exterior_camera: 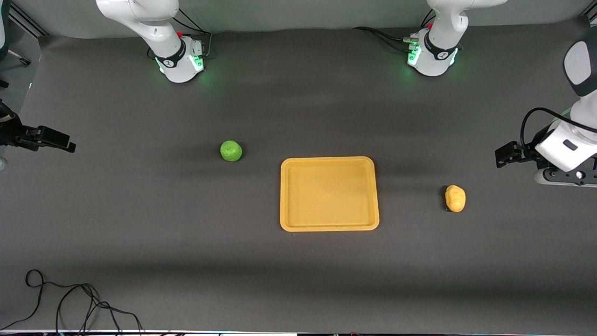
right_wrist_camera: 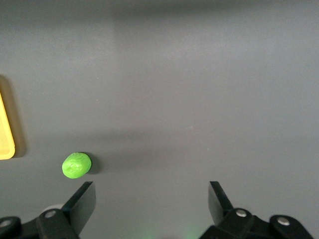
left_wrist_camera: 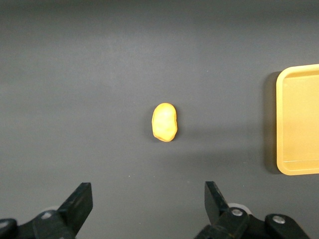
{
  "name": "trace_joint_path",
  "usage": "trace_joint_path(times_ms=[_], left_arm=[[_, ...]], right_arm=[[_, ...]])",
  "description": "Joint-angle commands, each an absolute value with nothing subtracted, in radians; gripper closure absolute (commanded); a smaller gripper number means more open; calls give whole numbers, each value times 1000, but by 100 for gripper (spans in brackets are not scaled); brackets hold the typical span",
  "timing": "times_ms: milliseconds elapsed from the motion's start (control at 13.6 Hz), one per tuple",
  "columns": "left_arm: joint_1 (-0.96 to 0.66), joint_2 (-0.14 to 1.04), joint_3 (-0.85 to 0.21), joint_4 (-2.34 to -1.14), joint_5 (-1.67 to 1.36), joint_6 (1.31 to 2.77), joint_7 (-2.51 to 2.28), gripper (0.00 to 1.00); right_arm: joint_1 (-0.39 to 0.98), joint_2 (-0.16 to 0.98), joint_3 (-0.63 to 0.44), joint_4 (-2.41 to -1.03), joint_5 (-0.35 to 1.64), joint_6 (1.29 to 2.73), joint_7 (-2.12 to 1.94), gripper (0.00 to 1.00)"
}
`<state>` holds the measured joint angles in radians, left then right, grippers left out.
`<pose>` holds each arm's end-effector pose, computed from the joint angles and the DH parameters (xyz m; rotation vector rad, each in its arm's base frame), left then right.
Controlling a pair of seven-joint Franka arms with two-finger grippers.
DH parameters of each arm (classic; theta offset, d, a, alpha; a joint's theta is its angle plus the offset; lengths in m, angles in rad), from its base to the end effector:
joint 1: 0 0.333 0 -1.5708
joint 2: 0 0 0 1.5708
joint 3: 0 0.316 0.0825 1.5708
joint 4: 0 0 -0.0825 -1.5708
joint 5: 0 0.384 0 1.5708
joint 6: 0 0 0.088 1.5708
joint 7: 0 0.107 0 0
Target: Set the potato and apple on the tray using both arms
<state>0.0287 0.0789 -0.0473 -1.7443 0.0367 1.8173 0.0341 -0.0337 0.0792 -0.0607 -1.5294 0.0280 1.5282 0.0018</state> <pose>0.5869 -0.0071 0.5181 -3.1083 0.0958 0.0094 0.5710 -0.0496 0.5958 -3.1087 0.1495 0.1231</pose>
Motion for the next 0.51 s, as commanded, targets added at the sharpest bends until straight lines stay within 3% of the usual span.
trace_joint_path(times_ms=[0,440], left_arm=[[25,64,-44,-1755,34,1807,2,0],[23,84,-44,-1762,35,1825,-17,0]], right_arm=[[-31,67,-66,-1531,15,1522,-17,0],[-29,68,-64,-1534,15,1522,-17,0]])
